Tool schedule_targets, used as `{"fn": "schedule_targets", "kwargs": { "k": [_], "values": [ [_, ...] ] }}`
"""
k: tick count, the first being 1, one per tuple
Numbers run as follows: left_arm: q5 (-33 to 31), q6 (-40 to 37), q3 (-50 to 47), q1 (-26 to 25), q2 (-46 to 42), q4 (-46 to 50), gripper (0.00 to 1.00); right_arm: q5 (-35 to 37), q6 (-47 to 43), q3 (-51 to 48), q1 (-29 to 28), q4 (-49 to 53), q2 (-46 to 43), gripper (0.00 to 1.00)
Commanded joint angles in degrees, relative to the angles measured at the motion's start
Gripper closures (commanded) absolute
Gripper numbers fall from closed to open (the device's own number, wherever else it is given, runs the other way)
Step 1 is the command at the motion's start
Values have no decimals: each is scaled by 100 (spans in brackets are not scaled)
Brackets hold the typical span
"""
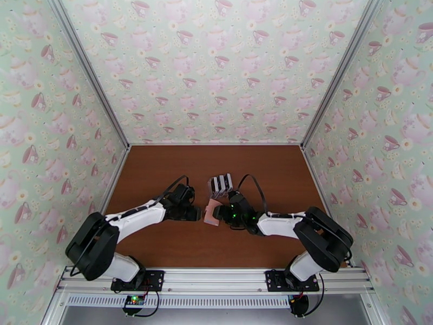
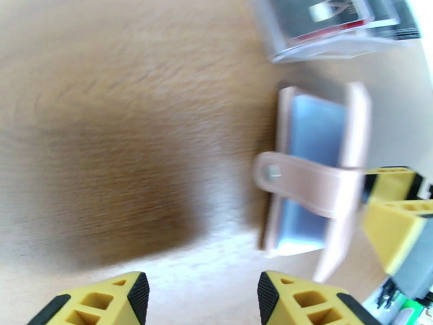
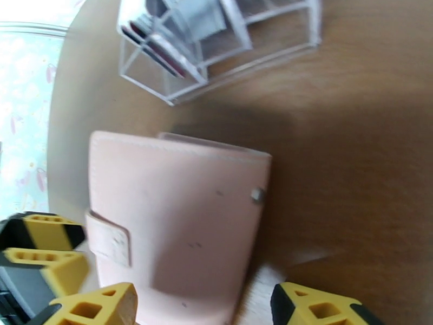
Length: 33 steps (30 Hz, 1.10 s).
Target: Put the credit cards into the card holder
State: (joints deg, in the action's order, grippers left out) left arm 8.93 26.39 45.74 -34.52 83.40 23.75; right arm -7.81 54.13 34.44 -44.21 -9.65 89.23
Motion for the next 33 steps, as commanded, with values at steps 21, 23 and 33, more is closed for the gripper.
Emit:
{"fn": "schedule_targets", "kwargs": {
  "k": [21,23,33],
  "values": [
    [2079,211,258,-106,810,-2046,71,255,62,-279,98,410,-367,47],
    [1786,142,314,-101,947,-1828,71,201,71,-312,96,286,-374,45],
    [1161,-48,353,-34,1596,-1302,73,-156,238,-300,123,-483,20,38]
  ]
}}
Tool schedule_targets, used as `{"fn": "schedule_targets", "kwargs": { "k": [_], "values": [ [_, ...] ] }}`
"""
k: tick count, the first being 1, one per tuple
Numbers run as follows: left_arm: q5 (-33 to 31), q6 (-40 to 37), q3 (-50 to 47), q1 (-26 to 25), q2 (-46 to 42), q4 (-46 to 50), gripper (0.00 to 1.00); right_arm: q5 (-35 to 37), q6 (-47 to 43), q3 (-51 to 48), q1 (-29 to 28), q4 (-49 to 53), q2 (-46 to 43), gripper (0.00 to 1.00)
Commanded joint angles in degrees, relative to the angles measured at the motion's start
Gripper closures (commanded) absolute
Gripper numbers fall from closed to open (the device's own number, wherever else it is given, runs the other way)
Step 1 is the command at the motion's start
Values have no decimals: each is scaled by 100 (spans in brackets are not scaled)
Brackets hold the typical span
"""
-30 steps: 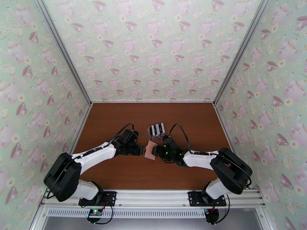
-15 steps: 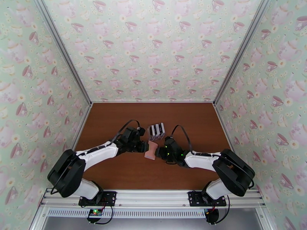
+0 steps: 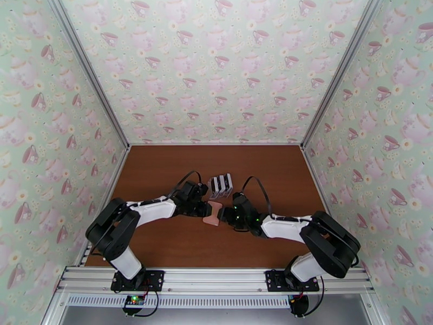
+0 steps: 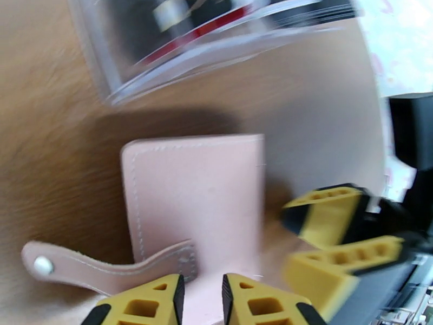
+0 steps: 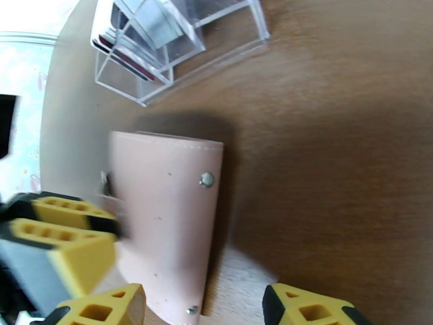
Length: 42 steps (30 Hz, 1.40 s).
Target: Put the credit cards into the card holder
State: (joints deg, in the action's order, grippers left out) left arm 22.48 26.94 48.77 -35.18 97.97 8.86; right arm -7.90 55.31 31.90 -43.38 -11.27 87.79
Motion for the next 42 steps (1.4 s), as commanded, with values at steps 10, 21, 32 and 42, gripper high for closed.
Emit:
{"fn": "schedule_targets", "kwargs": {
  "k": [10,21,32,42],
  "values": [
    [-131,-119,-138,108,258,98,75,-429,408,0,98,-1234,888,43],
    [-2,-62,-298,219,229,-59,75,-884,877,-260,207,-2654,1471,69],
    [159,-31,-415,300,196,-286,74,-880,796,-265,211,-2586,1280,100],
    [348,13,-773,548,-274,-763,49,-684,338,-21,214,-1432,549,100]
  ]
}}
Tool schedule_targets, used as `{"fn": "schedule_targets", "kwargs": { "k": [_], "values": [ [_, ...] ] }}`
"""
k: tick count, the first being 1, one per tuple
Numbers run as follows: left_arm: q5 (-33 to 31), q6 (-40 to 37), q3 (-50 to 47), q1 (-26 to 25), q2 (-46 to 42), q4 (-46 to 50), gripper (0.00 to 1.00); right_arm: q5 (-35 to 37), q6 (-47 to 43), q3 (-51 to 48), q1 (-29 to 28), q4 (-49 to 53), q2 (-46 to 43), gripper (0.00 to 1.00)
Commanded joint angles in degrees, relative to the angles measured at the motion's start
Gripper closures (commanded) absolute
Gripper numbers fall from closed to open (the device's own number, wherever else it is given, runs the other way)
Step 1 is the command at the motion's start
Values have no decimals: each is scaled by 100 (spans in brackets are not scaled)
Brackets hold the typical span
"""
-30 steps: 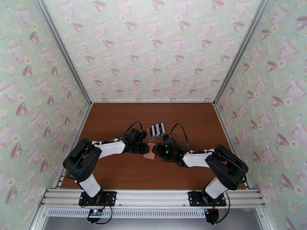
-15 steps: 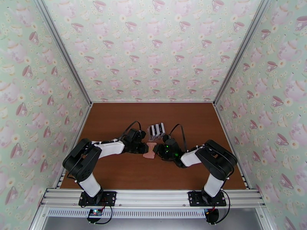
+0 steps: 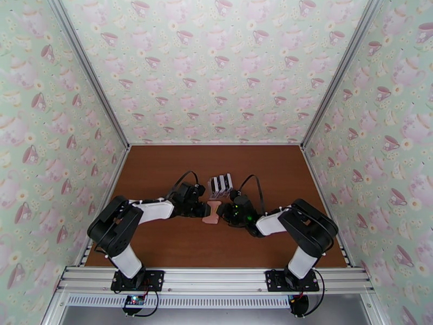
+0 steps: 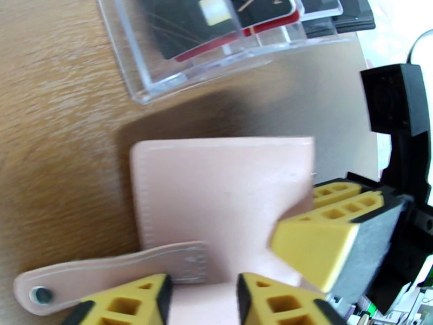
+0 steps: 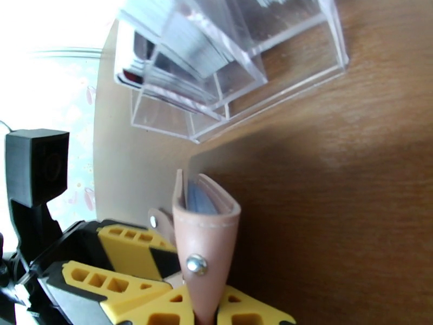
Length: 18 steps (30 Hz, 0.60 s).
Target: Put the credit cards into the card holder
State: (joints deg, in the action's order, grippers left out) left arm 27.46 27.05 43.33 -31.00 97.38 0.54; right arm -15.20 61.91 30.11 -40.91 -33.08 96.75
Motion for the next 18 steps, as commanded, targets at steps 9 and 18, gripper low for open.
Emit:
{"fn": "schedule_targets", "kwargs": {
  "k": [9,18],
  "values": [
    [-342,125,-818,493,-1294,-333,42,777,-1191,791,-47,3362,-1703,100],
    [-592,116,-905,571,-1503,-249,41,2320,-1983,1944,-446,6259,-2675,100]
  ]
}}
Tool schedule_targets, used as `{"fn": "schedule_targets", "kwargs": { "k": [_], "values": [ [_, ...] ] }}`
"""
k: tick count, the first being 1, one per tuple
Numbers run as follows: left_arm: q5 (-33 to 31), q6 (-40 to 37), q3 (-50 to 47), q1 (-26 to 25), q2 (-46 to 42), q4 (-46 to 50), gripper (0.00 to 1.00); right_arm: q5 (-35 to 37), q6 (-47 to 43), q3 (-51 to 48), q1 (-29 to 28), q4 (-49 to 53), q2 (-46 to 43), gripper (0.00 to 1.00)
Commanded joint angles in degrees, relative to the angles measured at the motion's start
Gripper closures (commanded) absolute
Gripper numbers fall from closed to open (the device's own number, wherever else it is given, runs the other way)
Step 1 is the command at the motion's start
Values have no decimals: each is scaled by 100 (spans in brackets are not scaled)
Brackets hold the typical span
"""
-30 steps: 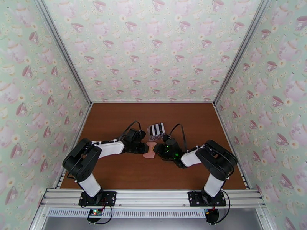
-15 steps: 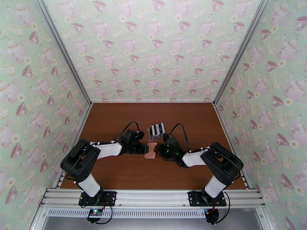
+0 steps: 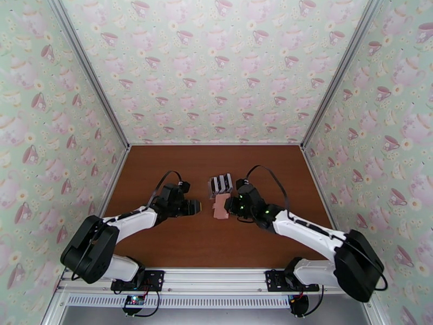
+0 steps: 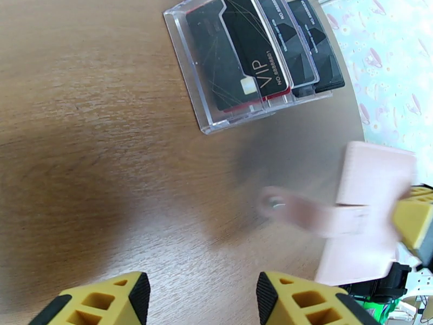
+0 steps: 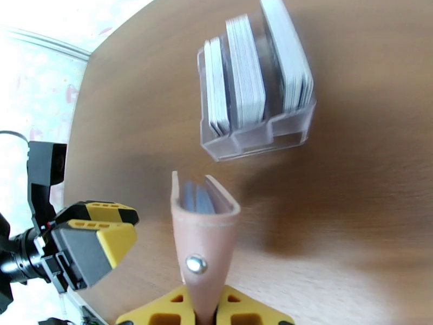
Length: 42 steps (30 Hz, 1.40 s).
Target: Put the credit cards into the card holder
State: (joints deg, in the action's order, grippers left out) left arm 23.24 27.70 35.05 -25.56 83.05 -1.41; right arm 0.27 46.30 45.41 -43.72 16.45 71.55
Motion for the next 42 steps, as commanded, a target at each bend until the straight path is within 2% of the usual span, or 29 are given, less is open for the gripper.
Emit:
{"fn": "schedule_targets", "kwargs": {
  "k": [1,9,20,30,42],
  "values": [
    [-186,50,-77,33,-77,-44,41,991,-482,567,-238,1566,-164,100],
    [-368,-28,-78,42,-148,122,41,2723,-771,1987,-1036,3560,364,100],
    [-485,-28,-94,78,-166,218,41,4896,-193,3713,-2026,6178,2441,100],
    [-523,-2,-126,181,-192,258,42,5587,488,4285,-2162,7256,3666,100],
    [-531,25,-182,305,-218,282,42,5427,297,4539,-2168,6887,4665,100]
  ]
}}
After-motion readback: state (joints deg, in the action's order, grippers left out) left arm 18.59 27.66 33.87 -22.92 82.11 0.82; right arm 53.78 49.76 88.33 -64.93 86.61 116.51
